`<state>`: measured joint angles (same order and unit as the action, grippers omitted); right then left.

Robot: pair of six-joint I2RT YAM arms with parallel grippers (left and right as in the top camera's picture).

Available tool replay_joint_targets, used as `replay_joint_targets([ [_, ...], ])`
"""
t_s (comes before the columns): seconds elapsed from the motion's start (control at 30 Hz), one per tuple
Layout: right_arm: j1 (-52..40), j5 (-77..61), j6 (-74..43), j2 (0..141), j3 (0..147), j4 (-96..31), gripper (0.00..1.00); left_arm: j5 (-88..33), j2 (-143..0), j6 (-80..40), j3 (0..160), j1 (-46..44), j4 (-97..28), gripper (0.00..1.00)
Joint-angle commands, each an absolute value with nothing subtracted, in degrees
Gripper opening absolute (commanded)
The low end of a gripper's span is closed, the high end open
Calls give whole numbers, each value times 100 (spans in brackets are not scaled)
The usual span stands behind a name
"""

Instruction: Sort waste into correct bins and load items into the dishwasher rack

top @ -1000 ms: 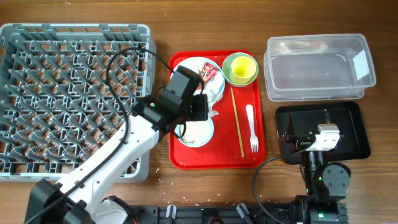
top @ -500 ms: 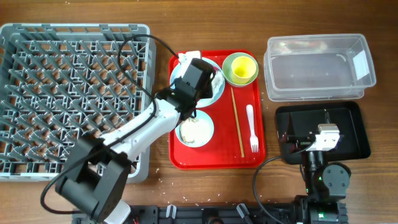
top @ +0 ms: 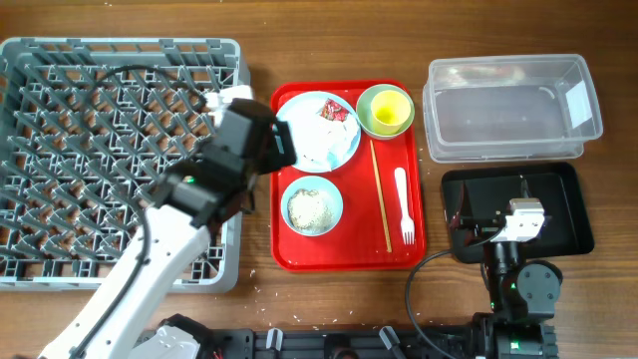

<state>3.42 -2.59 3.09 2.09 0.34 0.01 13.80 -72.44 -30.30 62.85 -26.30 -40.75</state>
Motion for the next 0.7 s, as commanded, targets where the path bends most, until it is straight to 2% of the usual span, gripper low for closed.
replay_joint_targets([
  [0.0,318,-327,261,207,30,10,100,1374,-6956,-3050,6292,-2093,-4709,100],
  [0.1,318,-327,261,204,30,12,100,1378,-6954,-3048,6292,-1909,-5242,100],
  [0.23,318,-445,198,204,30,19,100,1378,-6954,-3048,6292,-1911,-5308,100],
  [0.27,318,-1168,-467,207,30,97,100,1376,-6954,-3048,6292,-1911,-5306,100],
  [0.3,318,-2307,-1671,207,30,196,100,1378,-6954,-3048,6292,-1911,-5306,100],
  [0.33,318,-3704,-3479,207,30,237,100,1376,-6954,-3050,6292,-1911,-5306,100],
  [0.4,318,-4554,-5614,204,30,161,100,1376,-6954,-3048,6292,-1911,-5306,100],
  [0.47,318,-4823,-7052,204,30,248,100,1378,-6954,-3048,6292,-1911,-5308,100],
  [0.67,318,-5472,-7076,204,32,1953,100,1378,-6954,-3048,6292,-1911,-5308,100],
])
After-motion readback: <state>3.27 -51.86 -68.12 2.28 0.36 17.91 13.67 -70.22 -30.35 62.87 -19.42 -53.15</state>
